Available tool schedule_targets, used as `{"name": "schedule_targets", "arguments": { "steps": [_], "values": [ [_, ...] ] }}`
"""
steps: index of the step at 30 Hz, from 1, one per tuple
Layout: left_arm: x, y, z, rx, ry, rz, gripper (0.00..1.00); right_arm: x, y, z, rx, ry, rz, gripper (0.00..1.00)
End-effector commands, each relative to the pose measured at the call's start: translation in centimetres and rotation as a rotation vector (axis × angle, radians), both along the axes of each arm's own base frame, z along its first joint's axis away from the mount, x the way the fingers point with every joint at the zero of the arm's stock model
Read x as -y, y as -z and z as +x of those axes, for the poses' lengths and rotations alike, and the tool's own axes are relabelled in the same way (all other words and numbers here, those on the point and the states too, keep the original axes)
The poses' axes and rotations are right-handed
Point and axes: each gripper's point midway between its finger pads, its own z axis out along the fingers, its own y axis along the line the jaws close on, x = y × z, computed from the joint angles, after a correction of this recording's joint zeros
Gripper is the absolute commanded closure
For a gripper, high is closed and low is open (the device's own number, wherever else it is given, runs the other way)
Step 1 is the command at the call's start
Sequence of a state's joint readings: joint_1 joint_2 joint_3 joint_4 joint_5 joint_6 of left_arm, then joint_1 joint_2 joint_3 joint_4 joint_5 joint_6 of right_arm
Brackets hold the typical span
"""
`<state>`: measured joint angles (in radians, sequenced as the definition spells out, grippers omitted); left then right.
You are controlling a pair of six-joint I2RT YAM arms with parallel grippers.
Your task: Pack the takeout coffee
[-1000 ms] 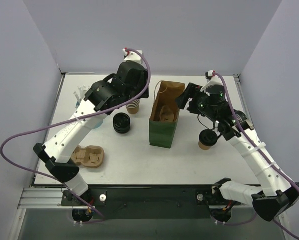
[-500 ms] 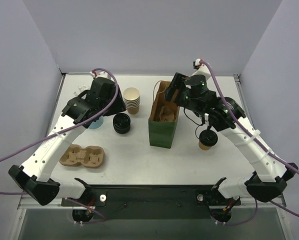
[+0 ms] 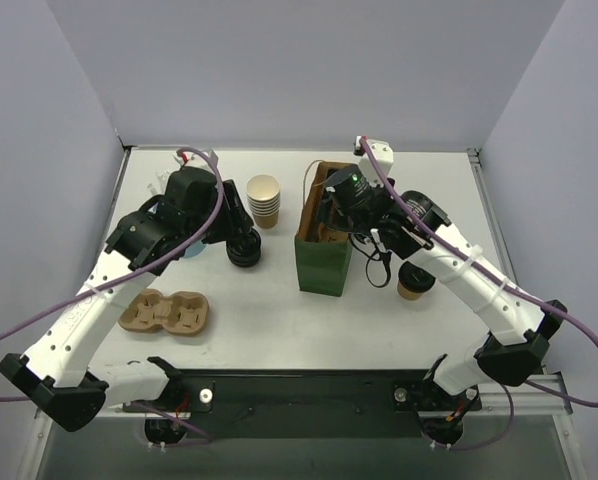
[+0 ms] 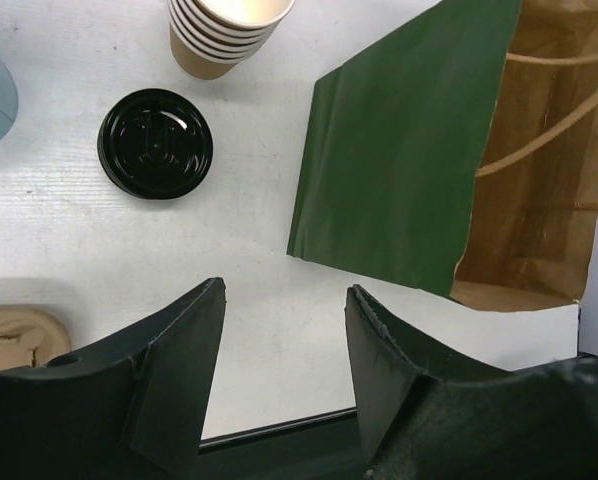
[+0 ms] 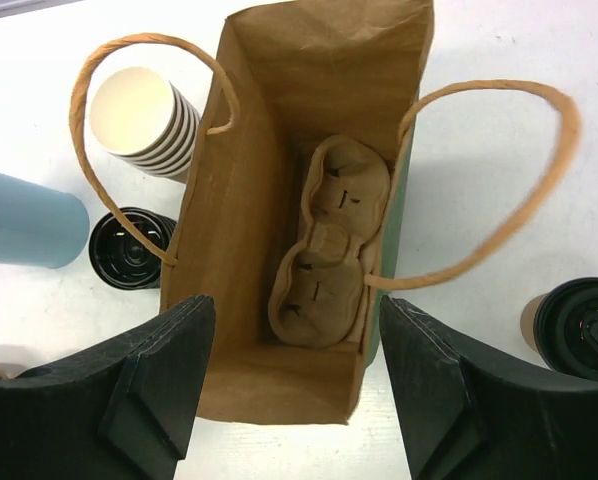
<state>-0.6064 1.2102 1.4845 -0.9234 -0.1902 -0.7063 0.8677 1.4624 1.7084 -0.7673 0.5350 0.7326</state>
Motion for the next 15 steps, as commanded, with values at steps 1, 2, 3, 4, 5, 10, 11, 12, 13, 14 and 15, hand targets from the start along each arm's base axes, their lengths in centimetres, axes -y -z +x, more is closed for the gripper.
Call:
{"name": "schedule_targets", "arguments": {
  "steps": [1,2,3,4,5,10,11,12,13,14,15],
  "values": [
    [0.0,-1.1,0.8,0.053,-0.018,-0.001,0.39,0.6,-4.3,-1.1,0.059,-0.04,0.054,0.34],
    [0.1,-1.2,1.1,0.057,-0.017,0.002,0.39,0.8,-4.8,-1.5,0.063,-0.042,0.066,0.34],
    [0.1,-1.2,1.3,0.061,-0.018,0.009,0.39,1.4,-4.5,-2.0,0.045,-0.035,0.056,0.34],
    [0.1,-1.7,1.6,0.071,-0.02,0.009,0.39,1.8,-4.6,-2.5,0.042,-0.03,0.071,0.34],
    [0.0,-1.5,2.0,0.06,-0.028,0.021,0.39,2.2,-3.5,-2.9,0.017,-0.028,0.053,0.34],
    [-0.6,-2.2,3.0,0.062,-0.062,0.015,0.39,4.3,-0.4,-4.5,-0.043,0.006,0.011,0.33],
    [-0.8,-2.2,3.2,0.057,-0.075,0.016,0.39,4.4,-0.2,-4.4,-0.045,0.008,0.0,0.33],
    [-1.0,-2.1,3.3,0.053,-0.081,0.016,0.39,4.6,0.0,-4.3,-0.046,0.012,-0.014,0.33],
    [-1.1,-2.1,3.4,0.049,-0.088,0.015,0.39,4.7,0.2,-4.0,-0.048,0.018,-0.029,0.33],
    [-1.1,-2.0,3.5,0.049,-0.09,0.015,0.39,5.0,0.1,-3.6,-0.044,0.039,-0.032,0.33],
    [-1.1,-2.0,3.5,0.05,-0.092,0.017,0.39,5.1,0.2,-3.4,-0.042,0.056,-0.026,0.33]
  ]
}}
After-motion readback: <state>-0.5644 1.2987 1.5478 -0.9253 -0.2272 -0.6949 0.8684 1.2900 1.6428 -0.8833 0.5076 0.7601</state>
